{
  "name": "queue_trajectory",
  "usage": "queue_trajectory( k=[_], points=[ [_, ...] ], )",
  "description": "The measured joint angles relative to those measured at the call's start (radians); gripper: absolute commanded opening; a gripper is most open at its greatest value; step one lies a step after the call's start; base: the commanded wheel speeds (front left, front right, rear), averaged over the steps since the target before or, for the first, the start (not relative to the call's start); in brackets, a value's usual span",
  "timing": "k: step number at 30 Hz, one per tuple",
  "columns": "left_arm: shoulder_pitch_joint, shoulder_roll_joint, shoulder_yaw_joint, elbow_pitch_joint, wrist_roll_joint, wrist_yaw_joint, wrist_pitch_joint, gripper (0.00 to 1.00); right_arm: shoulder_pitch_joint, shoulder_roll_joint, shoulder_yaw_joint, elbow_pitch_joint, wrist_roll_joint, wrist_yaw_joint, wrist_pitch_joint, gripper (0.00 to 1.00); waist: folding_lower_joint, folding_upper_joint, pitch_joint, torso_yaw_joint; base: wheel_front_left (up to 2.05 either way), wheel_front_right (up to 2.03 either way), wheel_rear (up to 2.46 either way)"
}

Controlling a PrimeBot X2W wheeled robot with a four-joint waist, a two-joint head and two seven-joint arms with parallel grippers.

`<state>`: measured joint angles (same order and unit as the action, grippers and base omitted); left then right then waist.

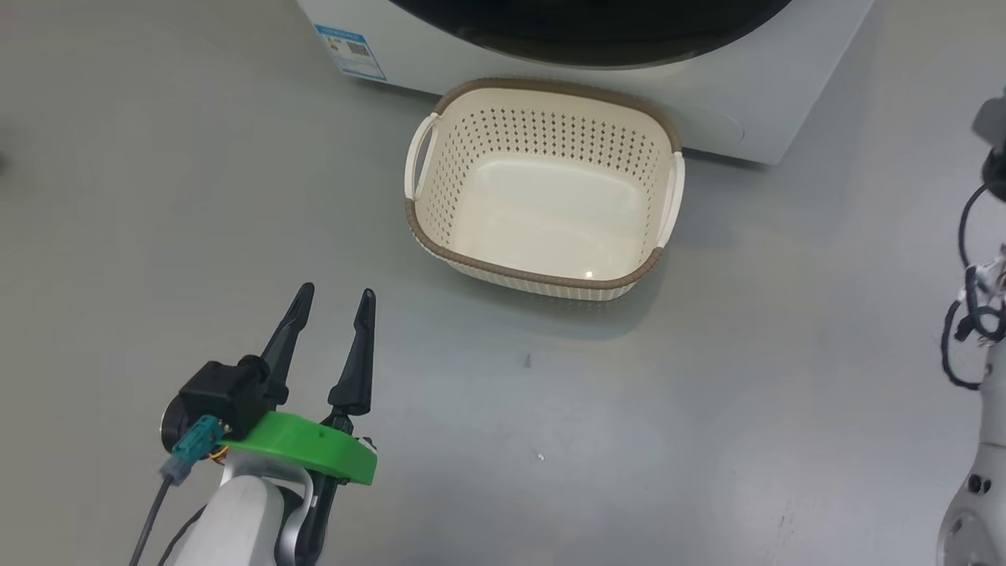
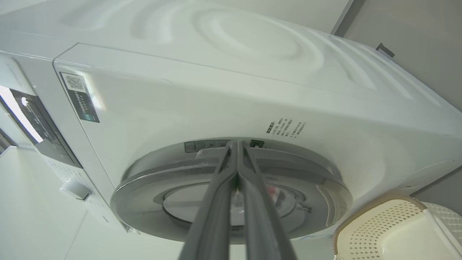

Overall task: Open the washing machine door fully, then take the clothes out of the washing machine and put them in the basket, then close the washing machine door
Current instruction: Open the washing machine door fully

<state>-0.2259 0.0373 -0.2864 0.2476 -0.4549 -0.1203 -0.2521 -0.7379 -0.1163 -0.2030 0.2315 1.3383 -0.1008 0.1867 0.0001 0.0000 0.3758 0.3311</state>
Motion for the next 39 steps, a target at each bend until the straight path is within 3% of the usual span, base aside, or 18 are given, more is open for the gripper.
queue_trajectory(
  k=[12,39],
  points=[
    [-0.052,-0.006,-0.049,-0.01,-0.024,0.0,0.0,1.0,-0.168,-0.107,-0.003,0.04,-0.035,-0.025,0.065,0.0,0.0,0.0,0.097,0.071,0.0,0.0,0.0],
    [-0.102,-0.012,-0.099,-0.021,-0.017,0.0,0.0,1.0,-0.399,-0.106,0.037,0.282,-0.047,-0.027,0.197,0.0,0.0,0.0,0.187,0.147,0.0,0.0,0.0]
  ],
)
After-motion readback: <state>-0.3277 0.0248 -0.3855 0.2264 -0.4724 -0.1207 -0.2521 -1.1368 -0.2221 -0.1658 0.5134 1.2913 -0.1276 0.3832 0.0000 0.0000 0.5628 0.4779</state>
